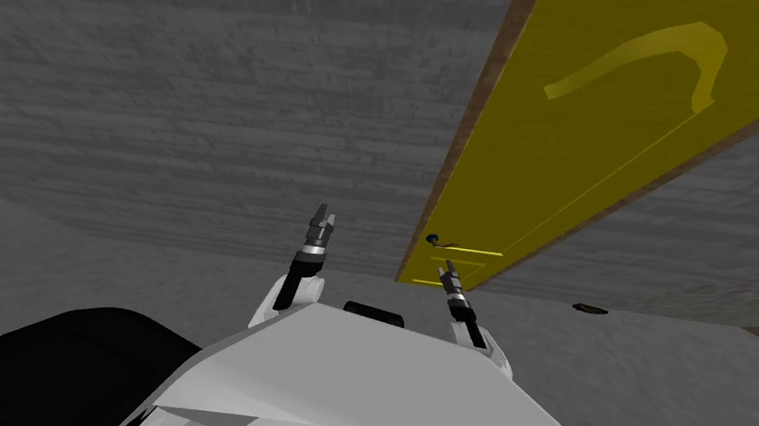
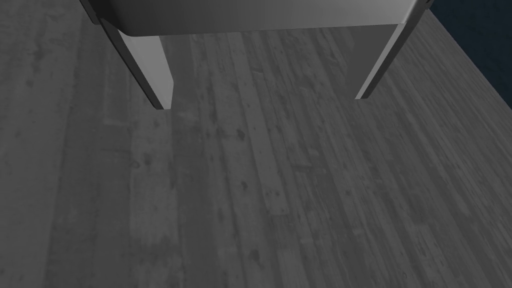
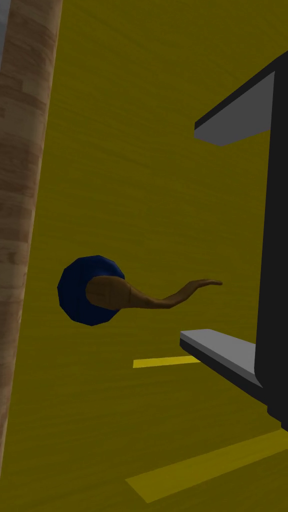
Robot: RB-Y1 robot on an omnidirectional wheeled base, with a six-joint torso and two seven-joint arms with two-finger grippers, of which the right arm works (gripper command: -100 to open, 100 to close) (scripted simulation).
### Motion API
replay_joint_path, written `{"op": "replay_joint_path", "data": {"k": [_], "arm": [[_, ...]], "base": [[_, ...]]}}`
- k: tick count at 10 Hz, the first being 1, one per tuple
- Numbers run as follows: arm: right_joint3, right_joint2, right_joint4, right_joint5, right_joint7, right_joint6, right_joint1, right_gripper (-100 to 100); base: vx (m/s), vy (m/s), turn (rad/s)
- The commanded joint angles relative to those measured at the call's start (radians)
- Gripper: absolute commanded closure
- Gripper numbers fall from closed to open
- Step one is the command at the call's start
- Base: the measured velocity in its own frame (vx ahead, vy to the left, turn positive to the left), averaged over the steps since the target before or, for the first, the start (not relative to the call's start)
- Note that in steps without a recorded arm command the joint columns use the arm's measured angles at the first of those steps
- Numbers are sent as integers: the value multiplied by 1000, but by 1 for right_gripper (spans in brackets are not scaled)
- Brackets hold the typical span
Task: Pull the door open
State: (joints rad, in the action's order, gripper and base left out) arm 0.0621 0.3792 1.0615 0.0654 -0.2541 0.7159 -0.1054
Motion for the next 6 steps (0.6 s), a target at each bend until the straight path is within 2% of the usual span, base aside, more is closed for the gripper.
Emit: {"op": "replay_joint_path", "data": {"k": [1, 4, 6], "arm": [[2, 9, -35, -1, -3, 4, 11, -100], [6, 28, -106, -2, -9, 13, 34, -100], [7, 35, -132, -3, -11, 16, 42, -100]], "base": [[35, -106, 91], [23, -99, 101], [31, -89, 60]]}}
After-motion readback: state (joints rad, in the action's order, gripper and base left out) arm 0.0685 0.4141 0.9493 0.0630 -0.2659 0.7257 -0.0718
